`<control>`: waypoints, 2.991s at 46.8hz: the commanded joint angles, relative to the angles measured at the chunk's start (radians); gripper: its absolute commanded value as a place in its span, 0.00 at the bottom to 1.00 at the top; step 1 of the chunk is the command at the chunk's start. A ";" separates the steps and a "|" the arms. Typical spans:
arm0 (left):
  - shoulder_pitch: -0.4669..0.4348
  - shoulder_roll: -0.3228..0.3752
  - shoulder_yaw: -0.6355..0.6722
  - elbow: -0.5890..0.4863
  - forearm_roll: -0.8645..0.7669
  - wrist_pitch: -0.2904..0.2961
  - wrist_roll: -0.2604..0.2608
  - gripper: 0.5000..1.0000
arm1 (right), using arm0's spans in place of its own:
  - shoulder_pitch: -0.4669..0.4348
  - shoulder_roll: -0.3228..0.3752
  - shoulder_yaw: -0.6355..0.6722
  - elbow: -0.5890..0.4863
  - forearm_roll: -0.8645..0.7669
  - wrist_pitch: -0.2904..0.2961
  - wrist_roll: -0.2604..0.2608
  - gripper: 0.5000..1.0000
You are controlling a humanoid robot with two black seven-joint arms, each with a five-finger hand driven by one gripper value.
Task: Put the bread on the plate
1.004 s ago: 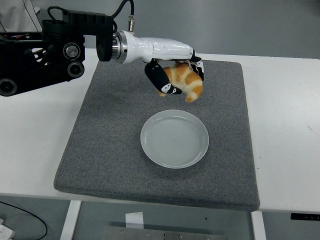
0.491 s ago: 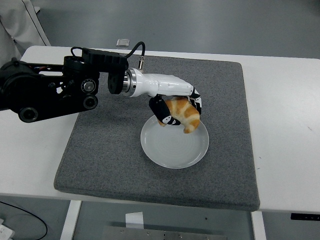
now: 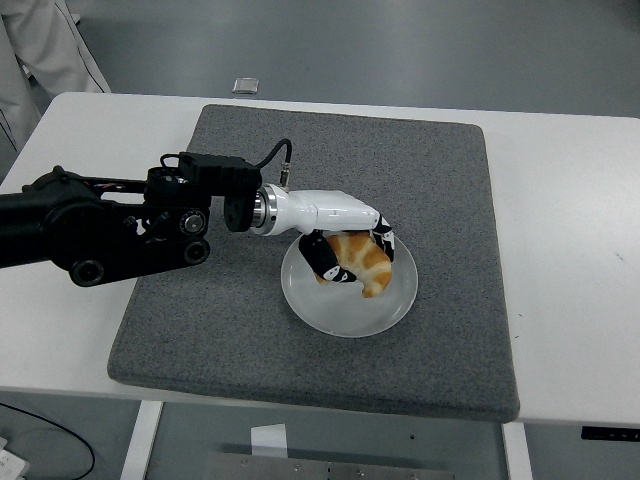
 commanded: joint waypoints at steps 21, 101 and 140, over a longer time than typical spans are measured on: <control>0.037 -0.018 0.014 0.043 0.027 0.031 0.001 0.00 | 0.000 0.000 0.000 0.000 -0.001 0.000 0.000 0.86; 0.059 -0.013 0.017 0.060 0.002 0.031 -0.002 0.78 | 0.000 0.000 0.000 0.000 0.001 0.000 0.000 0.86; 0.013 0.155 -0.207 0.017 -0.415 -0.081 0.011 0.99 | 0.000 0.000 0.000 0.000 0.001 0.000 0.000 0.86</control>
